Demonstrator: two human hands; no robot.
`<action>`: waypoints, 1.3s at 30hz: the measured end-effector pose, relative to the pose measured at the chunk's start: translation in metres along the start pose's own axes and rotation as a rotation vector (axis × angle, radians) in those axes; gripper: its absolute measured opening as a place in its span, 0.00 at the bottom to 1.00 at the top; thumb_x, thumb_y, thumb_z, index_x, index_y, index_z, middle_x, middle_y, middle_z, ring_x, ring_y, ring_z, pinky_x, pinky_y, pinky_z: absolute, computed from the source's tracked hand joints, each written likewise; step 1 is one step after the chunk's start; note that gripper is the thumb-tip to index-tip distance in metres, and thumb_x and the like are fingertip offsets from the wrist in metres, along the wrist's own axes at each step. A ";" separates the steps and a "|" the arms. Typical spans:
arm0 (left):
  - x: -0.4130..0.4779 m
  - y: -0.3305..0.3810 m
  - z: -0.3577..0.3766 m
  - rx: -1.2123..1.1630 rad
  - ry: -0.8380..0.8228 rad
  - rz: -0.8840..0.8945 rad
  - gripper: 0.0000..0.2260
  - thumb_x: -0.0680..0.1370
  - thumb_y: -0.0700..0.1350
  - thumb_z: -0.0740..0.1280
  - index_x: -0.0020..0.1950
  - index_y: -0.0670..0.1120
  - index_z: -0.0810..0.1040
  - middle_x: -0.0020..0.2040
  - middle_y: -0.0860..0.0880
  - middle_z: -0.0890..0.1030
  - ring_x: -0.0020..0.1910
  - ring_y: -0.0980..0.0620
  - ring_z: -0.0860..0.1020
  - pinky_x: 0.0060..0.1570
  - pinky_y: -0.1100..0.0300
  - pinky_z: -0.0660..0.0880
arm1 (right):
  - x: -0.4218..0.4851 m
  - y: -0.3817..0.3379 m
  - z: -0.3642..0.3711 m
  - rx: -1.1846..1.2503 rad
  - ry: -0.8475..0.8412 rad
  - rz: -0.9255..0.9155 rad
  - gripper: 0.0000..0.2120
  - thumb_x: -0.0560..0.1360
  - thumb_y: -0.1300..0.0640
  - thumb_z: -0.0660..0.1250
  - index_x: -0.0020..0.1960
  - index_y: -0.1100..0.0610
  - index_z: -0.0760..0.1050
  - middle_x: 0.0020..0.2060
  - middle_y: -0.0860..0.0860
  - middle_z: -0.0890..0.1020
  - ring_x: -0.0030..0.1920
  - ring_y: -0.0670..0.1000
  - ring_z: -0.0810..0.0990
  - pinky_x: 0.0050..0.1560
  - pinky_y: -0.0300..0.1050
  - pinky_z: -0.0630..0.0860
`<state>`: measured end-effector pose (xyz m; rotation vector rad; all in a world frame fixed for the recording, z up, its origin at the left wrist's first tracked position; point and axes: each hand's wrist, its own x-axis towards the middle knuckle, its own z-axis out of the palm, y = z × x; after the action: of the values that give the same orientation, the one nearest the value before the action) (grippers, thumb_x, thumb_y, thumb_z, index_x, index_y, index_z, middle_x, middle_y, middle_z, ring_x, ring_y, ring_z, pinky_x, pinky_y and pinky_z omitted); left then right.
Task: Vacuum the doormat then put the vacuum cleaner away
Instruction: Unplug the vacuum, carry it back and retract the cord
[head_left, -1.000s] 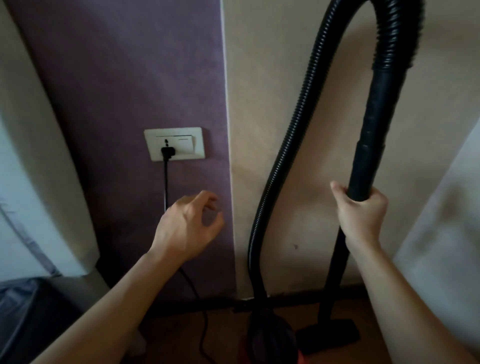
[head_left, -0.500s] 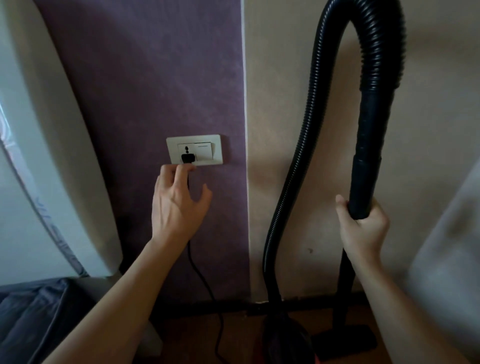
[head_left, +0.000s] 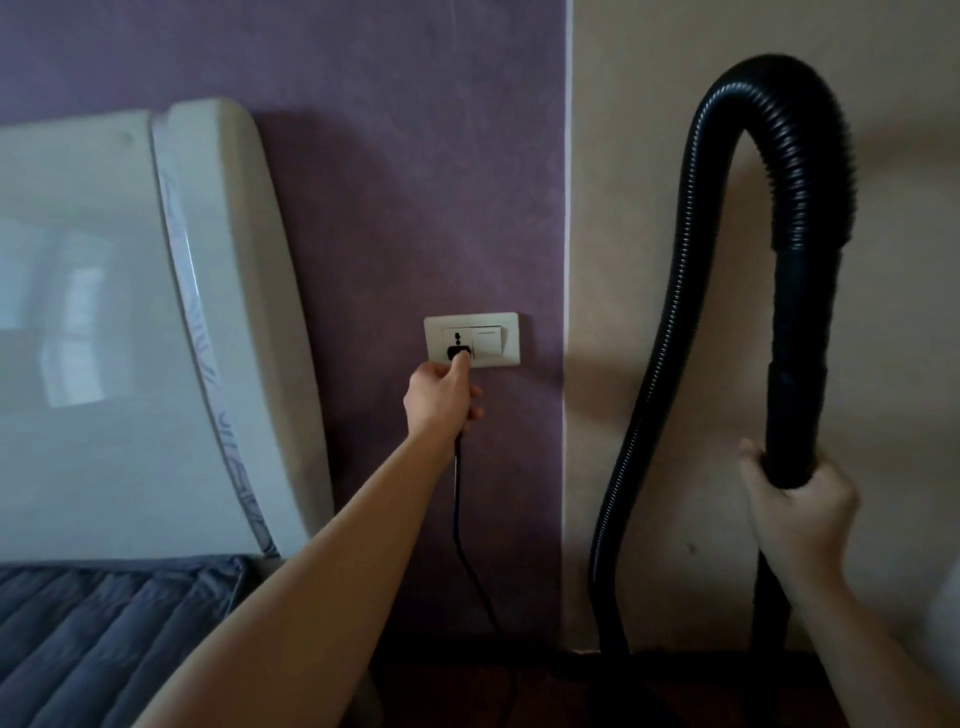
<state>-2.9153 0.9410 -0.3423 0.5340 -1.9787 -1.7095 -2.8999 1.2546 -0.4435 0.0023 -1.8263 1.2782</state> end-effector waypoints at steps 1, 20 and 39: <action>0.001 0.000 0.002 0.021 -0.007 -0.003 0.12 0.79 0.55 0.64 0.49 0.46 0.77 0.36 0.49 0.83 0.25 0.53 0.78 0.25 0.60 0.70 | -0.001 -0.001 0.001 0.004 -0.004 0.009 0.18 0.70 0.43 0.66 0.37 0.57 0.69 0.25 0.50 0.67 0.26 0.52 0.66 0.30 0.49 0.62; 0.017 -0.016 0.015 0.598 0.239 0.358 0.17 0.82 0.56 0.58 0.47 0.43 0.73 0.40 0.44 0.80 0.41 0.41 0.79 0.41 0.49 0.76 | 0.003 0.002 0.007 -0.050 0.005 0.013 0.16 0.71 0.52 0.71 0.34 0.57 0.67 0.24 0.54 0.67 0.26 0.56 0.67 0.29 0.50 0.62; -0.057 -0.042 0.014 0.334 0.156 0.482 0.15 0.83 0.51 0.61 0.38 0.49 0.71 0.27 0.53 0.73 0.23 0.57 0.69 0.23 0.66 0.65 | 0.002 -0.003 0.009 -0.048 -0.009 0.006 0.12 0.73 0.59 0.75 0.38 0.59 0.73 0.26 0.54 0.72 0.27 0.58 0.71 0.31 0.50 0.65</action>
<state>-2.8776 0.9789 -0.3910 0.2561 -2.0754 -1.0274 -2.9058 1.2479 -0.4408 -0.0240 -1.8652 1.2396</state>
